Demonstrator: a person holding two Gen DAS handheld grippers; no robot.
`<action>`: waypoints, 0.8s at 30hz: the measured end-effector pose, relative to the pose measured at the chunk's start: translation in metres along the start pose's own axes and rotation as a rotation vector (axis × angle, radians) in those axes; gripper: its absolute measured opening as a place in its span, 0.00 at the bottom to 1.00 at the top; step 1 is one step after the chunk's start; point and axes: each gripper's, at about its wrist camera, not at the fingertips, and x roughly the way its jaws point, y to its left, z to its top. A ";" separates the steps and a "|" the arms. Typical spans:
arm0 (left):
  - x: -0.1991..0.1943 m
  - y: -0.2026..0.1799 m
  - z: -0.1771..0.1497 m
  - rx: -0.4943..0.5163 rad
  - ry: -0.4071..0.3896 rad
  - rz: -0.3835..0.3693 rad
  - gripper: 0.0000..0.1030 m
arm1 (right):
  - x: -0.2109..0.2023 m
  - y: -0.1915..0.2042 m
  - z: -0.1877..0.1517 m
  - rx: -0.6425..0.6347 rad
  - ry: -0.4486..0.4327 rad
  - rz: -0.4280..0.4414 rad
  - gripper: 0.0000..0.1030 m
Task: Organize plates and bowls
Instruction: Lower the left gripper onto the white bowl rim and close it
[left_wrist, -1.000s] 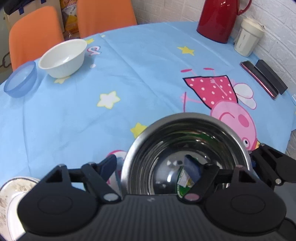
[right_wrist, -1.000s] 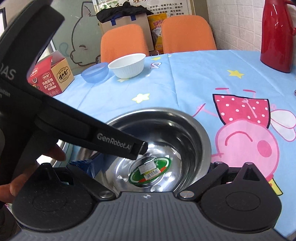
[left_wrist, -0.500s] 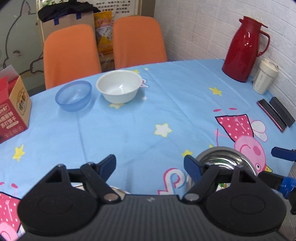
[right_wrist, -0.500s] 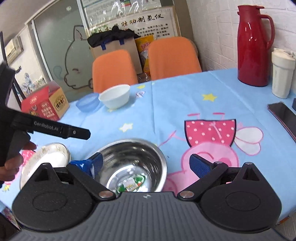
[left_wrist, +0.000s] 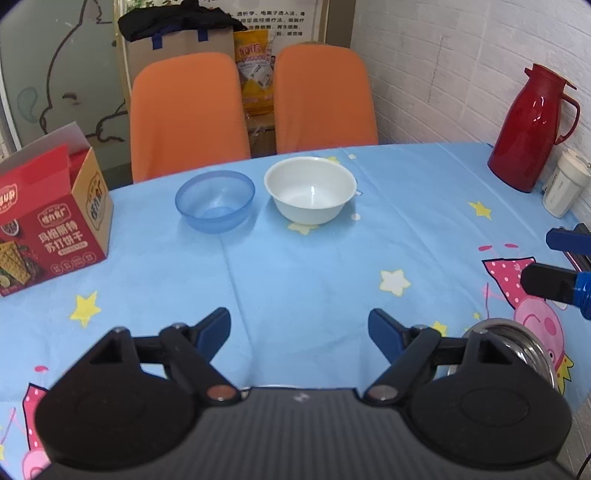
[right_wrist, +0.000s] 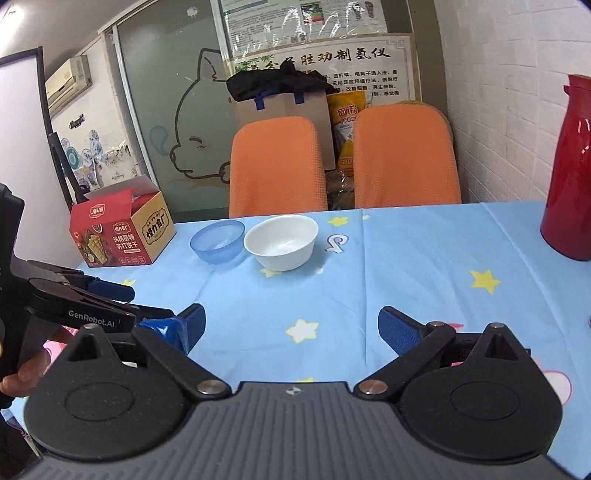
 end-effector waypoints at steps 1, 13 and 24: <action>0.002 0.003 0.002 0.002 -0.001 0.001 0.80 | 0.004 0.001 0.004 -0.010 0.004 0.000 0.85; 0.059 0.026 0.064 0.046 -0.016 0.023 0.85 | 0.080 0.001 0.054 -0.136 0.097 0.013 0.85; 0.157 0.043 0.168 0.125 0.007 -0.093 0.90 | 0.180 -0.005 0.066 -0.232 0.235 0.038 0.85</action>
